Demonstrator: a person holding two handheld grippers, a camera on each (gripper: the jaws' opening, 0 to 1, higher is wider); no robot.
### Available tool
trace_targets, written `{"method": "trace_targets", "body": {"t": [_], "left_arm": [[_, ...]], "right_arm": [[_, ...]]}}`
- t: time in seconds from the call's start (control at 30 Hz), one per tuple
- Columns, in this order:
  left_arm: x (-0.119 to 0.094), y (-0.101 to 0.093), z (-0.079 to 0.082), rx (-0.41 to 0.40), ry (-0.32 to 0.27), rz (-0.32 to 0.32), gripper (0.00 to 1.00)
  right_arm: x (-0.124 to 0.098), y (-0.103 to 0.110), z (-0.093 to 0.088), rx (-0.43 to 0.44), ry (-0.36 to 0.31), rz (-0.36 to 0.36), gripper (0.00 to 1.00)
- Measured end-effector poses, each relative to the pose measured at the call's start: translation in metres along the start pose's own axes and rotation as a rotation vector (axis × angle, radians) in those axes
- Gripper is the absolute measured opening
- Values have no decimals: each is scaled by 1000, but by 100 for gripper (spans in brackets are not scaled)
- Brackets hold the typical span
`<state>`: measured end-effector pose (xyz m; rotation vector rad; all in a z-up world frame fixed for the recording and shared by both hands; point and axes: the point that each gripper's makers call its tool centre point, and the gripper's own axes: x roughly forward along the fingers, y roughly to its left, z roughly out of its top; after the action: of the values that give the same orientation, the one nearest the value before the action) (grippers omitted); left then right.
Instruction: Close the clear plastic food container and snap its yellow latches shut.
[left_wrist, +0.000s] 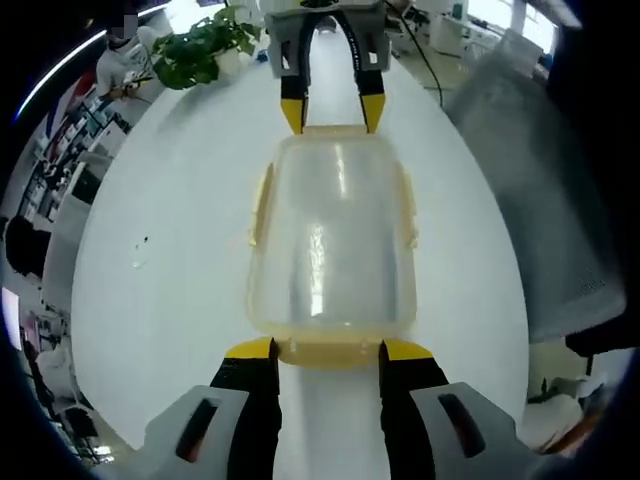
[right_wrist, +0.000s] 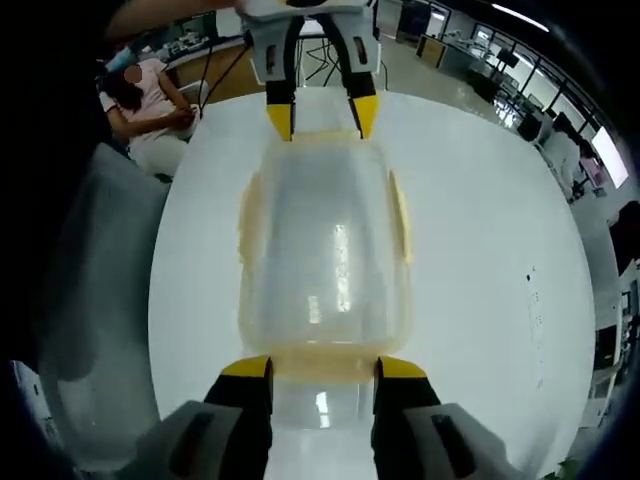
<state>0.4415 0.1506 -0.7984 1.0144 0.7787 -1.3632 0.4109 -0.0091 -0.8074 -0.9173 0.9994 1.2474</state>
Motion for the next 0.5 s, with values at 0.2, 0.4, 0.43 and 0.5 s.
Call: {"method": "trace_targets", "body": {"t": [0.2,0.4,0.43,0.5], "left_arm": [[9,-3,12,0,-8,0,35],[17,-7,30,3,-22,-24,35],[18,-7,31,4,-24,-24,35],[21,-7,37,8,-27,-28,35]], "right_arm": [[-3,3,-14,14,-5,-1,36],[-6,8,-33,22,5,0,36],[-6,7,-35,23,7,-1,36],[-7,8,-41,31,13,-2,36]]}}
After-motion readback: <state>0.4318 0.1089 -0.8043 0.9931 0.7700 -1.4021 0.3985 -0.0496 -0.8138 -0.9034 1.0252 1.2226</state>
